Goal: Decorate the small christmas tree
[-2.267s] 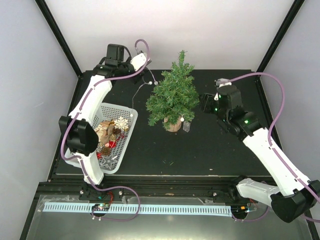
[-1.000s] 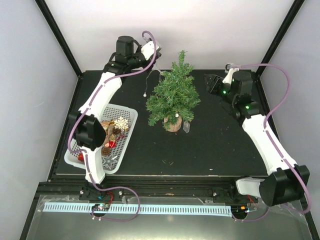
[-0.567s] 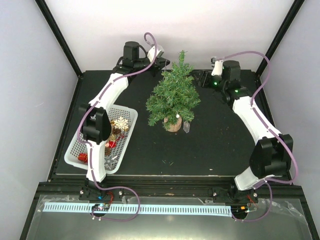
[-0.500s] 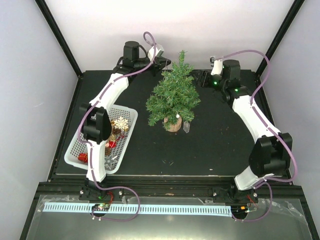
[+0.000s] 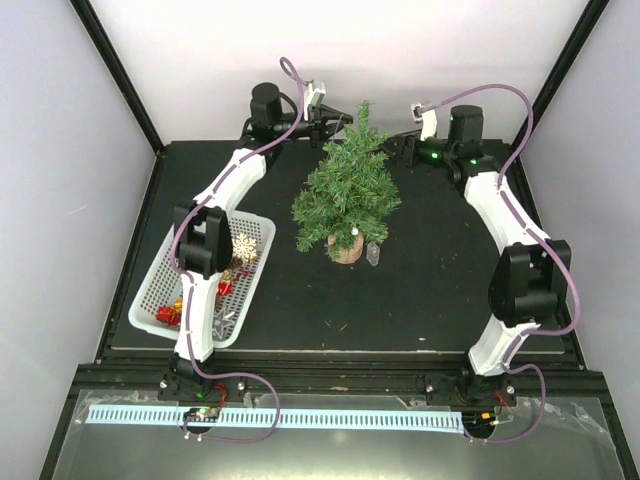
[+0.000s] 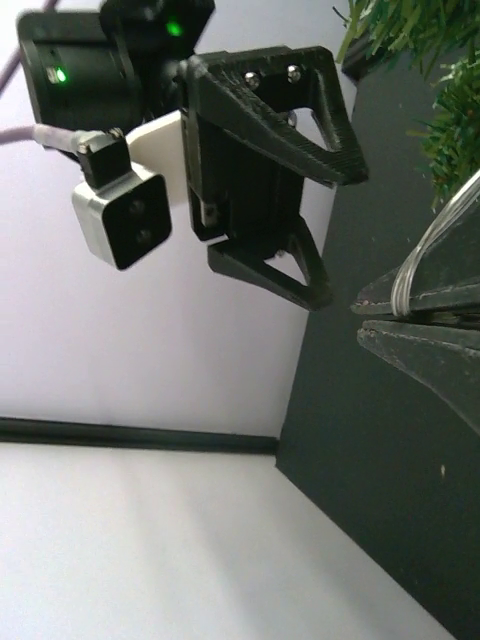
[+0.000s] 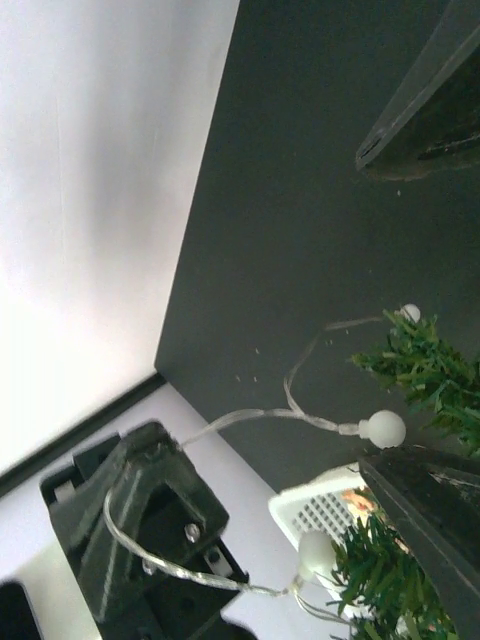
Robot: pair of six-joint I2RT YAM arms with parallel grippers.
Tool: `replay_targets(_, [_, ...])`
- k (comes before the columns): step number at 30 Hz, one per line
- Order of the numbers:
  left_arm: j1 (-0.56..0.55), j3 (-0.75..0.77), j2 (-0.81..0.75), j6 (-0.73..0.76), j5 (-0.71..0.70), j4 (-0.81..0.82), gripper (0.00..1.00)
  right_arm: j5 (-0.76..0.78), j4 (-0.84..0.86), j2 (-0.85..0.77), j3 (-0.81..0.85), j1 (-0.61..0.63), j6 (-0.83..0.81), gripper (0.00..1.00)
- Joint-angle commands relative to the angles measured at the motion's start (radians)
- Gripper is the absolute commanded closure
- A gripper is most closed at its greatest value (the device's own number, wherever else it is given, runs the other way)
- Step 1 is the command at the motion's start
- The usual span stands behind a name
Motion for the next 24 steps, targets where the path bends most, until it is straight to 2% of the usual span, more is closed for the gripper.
replay_targets(1, [-0.009,0.088,0.068,-0.234,0.127,0.207,0.94,-0.173,-0.032,0.048,0.060,-0.003,-0.047,0.26])
replay_targets(4, [-0.017,0.102,0.083,-0.255,0.151,0.220,0.94,-0.205,-0.030,0.067,0.074,-0.002,-0.040,0.26])
replay_targets(16, [-0.062,0.152,0.108,-0.311,0.251,0.209,0.93,-0.163,0.032,0.126,0.111,0.021,0.021,0.27])
replay_targets(20, [-0.065,0.156,0.118,-0.326,0.266,0.205,0.93,-0.175,0.094,0.138,0.112,0.024,0.073,0.31])
replay_targets(24, [-0.066,0.165,0.130,-0.346,0.275,0.201,0.93,-0.171,0.141,0.147,0.117,0.032,0.112,0.39])
